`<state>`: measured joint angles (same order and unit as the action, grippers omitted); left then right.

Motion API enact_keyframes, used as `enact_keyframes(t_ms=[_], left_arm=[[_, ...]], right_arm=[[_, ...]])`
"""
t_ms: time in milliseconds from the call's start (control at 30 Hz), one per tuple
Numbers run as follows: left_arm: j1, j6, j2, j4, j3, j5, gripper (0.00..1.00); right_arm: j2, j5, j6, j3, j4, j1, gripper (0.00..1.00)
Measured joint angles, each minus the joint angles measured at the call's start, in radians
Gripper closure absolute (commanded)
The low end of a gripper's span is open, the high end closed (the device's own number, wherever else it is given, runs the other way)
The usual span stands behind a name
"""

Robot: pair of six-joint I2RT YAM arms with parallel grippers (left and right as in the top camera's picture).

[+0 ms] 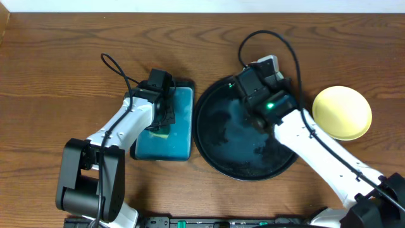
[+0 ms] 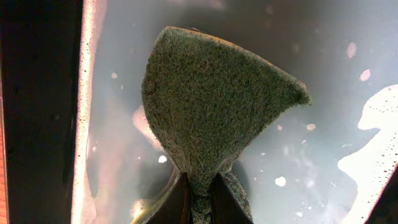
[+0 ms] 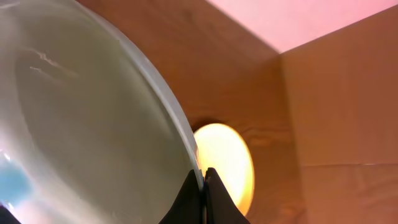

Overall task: Clean dirty plates on tray and stack at the side
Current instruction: 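Carry the pale green plate right toward the yellow plate stack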

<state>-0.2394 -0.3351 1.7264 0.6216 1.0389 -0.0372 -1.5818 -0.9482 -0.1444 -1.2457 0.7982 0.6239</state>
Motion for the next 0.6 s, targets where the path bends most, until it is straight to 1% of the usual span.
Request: enact_keyframes(t_ms=[300,433,600], left_arm=[[0.0,0.0,0.0,0.0,0.0,0.0,0.91],[0.0,0.0,0.0,0.0,0.0,0.0,0.92],[0.0,0.0,0.0,0.0,0.0,0.0,0.92]], right_arm=[[0.0,-0.269,0.003,0.0,-0.022,0.122,0.99],[0.0,-0.335,0.004,0.0,-0.029,0.137,0.99],[0.0,-0.362,0.004,0.0,-0.032,0.137,0.99]])
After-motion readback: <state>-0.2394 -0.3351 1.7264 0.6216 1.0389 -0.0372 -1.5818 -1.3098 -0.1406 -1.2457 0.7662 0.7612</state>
